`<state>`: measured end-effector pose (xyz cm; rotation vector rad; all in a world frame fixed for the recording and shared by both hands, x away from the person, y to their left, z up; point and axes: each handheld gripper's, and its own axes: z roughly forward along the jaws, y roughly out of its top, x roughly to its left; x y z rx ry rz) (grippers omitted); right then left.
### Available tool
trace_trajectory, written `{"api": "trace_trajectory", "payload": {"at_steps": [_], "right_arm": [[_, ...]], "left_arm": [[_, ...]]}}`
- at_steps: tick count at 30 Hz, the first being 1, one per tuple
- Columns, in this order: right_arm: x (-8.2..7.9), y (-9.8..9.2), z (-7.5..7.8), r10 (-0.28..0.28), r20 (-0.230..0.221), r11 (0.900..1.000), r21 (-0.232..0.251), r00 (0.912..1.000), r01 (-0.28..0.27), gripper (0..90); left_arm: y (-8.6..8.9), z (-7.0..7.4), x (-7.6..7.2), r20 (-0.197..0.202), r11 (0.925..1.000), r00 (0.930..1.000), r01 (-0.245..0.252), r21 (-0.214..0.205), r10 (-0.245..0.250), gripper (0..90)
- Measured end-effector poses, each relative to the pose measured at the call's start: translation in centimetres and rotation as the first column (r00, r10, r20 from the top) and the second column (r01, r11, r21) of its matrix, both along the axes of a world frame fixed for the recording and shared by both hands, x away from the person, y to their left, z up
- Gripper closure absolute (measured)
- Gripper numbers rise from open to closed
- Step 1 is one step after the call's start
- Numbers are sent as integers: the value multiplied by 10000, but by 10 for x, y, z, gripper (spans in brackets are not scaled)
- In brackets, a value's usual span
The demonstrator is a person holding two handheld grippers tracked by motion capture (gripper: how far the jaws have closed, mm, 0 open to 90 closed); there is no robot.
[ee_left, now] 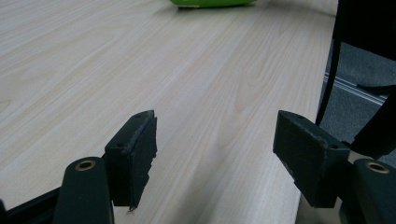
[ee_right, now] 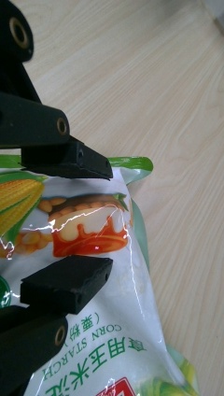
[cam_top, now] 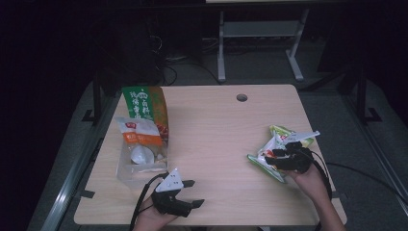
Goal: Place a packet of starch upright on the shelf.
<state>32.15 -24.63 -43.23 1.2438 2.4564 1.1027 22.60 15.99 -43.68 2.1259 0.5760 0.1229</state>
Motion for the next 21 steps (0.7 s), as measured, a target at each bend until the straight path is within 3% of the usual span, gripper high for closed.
{"api": "trace_trajectory", "payload": {"at_steps": [3,5,21], "right_arm": [[-2,3,-1,32,-3,10000,92,10000,-32,488],[-4,8,-2,122,-37,9991,401,9999,-120,489],[-11,51,-1,1183,-84,9913,595,9929,-1176,501]], "left_arm": [[0,0,0,18,10000,10000,3,-10,-3,300],[0,0,0,15,10000,10000,-4,6,4,300],[1,1,0,52,10000,10000,-59,-14,59,301]]}}
